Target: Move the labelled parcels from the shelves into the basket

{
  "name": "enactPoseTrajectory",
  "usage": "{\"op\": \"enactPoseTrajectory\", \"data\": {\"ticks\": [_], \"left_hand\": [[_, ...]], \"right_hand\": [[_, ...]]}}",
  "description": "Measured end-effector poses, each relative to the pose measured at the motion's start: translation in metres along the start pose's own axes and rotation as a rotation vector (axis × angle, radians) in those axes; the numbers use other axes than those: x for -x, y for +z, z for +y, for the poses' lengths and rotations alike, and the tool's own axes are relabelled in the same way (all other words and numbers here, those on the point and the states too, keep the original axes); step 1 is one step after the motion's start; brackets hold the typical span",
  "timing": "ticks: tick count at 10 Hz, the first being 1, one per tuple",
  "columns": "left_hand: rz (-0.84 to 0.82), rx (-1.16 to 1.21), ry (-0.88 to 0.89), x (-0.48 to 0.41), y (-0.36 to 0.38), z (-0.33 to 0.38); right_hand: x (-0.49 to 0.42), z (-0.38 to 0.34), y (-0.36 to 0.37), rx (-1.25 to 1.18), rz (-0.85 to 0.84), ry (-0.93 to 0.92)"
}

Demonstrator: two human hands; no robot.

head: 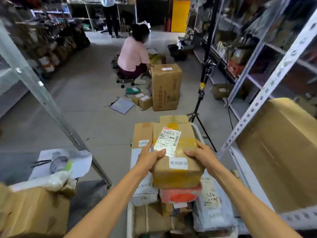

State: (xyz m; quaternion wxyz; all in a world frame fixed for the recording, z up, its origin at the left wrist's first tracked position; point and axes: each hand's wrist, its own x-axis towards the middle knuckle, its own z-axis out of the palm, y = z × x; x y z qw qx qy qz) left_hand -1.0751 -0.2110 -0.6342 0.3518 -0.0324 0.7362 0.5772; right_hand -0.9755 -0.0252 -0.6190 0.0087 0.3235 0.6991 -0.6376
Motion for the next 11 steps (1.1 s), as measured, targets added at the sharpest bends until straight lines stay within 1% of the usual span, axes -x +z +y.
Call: {"op": "enactPoseTrajectory", "data": {"ticks": [3, 5, 6, 7, 8, 9, 10, 11], "left_hand": [[-0.018, -0.012, -0.039, -0.017, 0.003, 0.009], [-0.051, -0.001, -0.056, -0.021, 0.001, 0.008], [-0.073, -0.026, -0.049, -0.021, 0.002, 0.011], [-0.098, -0.11, -0.06, -0.025, 0.001, 0.015], [-0.008, -0.325, 0.05, -0.025, 0.004, 0.019], [0.079, -0.582, 0.261, -0.02, 0.01, 0.029], [0.071, -0.759, 0.401, -0.017, 0.006, 0.04], [0.01, -1.007, 0.487, -0.011, 0.002, 0.063]], "right_hand": [[-0.023, 0.003, -0.008, 0.01, 0.004, 0.079], [-0.02, -0.003, -0.01, 0.063, -0.018, 0.109], [-0.017, -0.006, -0.011, 0.095, -0.038, 0.125], [-0.012, -0.013, -0.013, 0.139, -0.078, 0.123], [-0.012, -0.02, -0.012, 0.227, -0.079, 0.087], [-0.011, -0.03, -0.011, 0.462, -0.031, -0.042], [-0.014, -0.041, -0.01, 0.684, -0.063, -0.081], [-0.017, -0.06, -0.009, 0.919, -0.098, -0.067]]}}
